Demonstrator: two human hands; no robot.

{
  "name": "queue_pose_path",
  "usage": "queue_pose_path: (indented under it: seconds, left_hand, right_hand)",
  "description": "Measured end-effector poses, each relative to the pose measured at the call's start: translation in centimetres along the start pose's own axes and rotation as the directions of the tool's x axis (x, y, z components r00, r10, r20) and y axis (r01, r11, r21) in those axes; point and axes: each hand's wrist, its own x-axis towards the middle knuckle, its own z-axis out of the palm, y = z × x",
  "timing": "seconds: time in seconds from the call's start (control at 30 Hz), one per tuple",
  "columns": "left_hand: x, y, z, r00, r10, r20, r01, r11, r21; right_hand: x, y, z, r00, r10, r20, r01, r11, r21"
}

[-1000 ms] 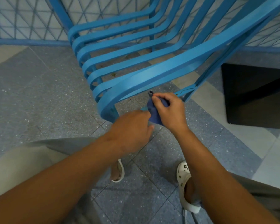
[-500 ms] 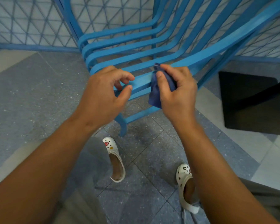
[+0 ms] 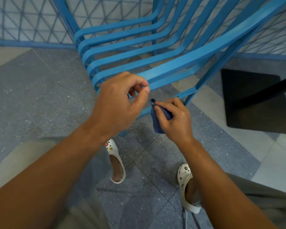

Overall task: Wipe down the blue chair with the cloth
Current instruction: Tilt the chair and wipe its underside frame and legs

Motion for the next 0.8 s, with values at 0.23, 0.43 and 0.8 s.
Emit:
queue_pose_path:
  seconds: [0.23,0.43,0.8]
  left_hand:
    - [-3.0,-2.5,6.3,0.952,-0.038,0.305,0.021,0.998,0.059]
    - [-3.5,-9.6,14.0,0.79,-0.397,0.467,0.248,0.904,0.35]
    - [-5.0,-14.9,17.3,0.816,-0.475,0.329,0.301,0.835,0.46]
  right_hand:
    - [-1.5,7.6,-0.8,0.931,0.329,0.156,-0.292,0.93,-0.223]
    - [-1.4,10.2,1.2,0.844,0.475,0.25,-0.386,0.861,-0.333]
    - [2.6,11.6,8.3,0.809,0.557,0.186,-0.493,0.816,-0.301]
